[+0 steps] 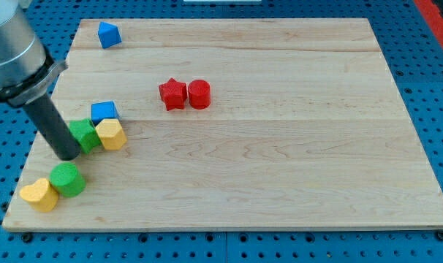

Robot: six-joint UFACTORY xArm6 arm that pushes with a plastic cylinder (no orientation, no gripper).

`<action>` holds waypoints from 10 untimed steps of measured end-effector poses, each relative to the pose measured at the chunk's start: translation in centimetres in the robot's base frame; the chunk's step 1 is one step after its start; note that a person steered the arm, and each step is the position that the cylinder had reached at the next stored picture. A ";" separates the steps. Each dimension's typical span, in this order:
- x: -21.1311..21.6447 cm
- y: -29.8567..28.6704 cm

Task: Separate the green star from the group of blocks

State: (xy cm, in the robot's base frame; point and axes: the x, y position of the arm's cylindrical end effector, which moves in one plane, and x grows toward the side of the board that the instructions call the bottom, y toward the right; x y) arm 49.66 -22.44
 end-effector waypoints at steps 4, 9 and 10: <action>-14.2 9.8; -21.4 8.2; -23.1 15.2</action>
State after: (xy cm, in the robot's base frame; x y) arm 26.58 -7.23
